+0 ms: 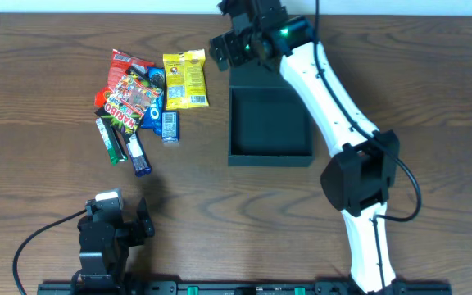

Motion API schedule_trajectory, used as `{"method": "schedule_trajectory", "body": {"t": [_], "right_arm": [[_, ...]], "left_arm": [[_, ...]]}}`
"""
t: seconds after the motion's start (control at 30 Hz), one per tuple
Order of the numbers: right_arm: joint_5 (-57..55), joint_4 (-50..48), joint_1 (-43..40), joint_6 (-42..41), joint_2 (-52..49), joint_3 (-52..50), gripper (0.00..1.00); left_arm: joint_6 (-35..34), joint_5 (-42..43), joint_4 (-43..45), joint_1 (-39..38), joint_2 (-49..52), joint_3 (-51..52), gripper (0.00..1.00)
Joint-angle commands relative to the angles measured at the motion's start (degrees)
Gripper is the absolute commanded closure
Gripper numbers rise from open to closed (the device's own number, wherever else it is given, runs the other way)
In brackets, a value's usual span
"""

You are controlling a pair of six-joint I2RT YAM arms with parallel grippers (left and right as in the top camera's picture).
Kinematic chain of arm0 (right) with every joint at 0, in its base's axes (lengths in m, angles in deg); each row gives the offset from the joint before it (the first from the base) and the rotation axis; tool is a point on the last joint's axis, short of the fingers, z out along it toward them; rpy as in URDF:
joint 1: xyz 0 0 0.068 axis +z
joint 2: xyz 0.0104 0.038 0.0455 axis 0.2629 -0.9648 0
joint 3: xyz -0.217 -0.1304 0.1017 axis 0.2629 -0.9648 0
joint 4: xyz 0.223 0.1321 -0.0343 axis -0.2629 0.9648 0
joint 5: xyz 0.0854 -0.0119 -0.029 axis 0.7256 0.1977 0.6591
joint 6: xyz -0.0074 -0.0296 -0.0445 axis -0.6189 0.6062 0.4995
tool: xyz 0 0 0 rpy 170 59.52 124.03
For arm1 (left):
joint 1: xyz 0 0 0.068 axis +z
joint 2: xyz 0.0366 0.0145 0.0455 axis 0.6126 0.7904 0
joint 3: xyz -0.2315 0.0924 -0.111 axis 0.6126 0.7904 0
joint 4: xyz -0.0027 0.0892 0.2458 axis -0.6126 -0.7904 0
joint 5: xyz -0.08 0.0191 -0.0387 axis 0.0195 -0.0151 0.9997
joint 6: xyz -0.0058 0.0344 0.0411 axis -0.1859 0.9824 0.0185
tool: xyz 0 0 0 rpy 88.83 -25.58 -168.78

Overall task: Pack container
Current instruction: 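Hold the open lid down with the right gripper at box top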

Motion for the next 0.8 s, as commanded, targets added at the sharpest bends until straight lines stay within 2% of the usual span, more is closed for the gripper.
{"method": "schedule_trajectory", "body": {"t": [0.0,0.77], "right_arm": [[0.63,0.15,0.96,-0.61,-0.15,0.13,0.04],[1.09,3.67,-1.51,-0.61,0.61,0.13,0.05]], "left_arm": [[0.81,0.22,-0.22,0.13,-0.33,0.57,0.05],[0.9,-0.33,-0.55,0.13,-0.33,0.55,0.05]]}}
